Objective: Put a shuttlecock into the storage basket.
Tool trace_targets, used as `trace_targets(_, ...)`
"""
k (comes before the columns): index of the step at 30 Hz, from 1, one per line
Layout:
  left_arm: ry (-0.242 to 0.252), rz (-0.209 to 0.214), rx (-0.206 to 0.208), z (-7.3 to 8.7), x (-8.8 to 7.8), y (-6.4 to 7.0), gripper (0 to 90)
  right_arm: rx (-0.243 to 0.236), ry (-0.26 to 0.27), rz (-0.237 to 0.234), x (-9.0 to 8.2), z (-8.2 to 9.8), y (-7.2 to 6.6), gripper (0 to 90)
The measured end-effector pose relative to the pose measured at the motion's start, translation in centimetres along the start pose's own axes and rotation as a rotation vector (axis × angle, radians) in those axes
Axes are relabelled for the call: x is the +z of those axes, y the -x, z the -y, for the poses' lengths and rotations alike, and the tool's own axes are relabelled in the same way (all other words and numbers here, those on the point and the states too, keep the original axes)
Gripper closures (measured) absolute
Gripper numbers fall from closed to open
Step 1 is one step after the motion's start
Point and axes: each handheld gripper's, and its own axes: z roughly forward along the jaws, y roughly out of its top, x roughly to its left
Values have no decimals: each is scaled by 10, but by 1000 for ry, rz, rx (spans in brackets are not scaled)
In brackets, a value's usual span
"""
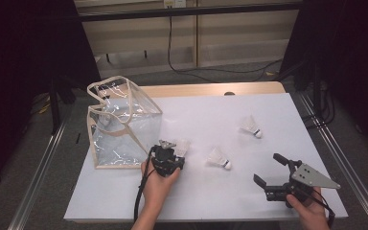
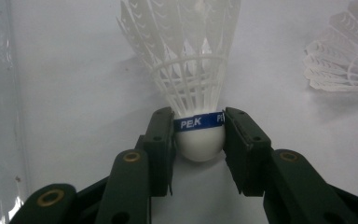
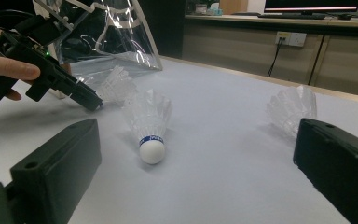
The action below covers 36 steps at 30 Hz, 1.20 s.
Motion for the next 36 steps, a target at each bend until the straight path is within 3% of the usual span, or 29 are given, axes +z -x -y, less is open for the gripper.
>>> trace_targets(22,3,42,-25,-6,-12,-1,646,-7,1,-7,0,0,-1,2)
trace_targets(36,-24,87,-26,-13,-23,0,649,-7,3,-7,0,-1,-1,2)
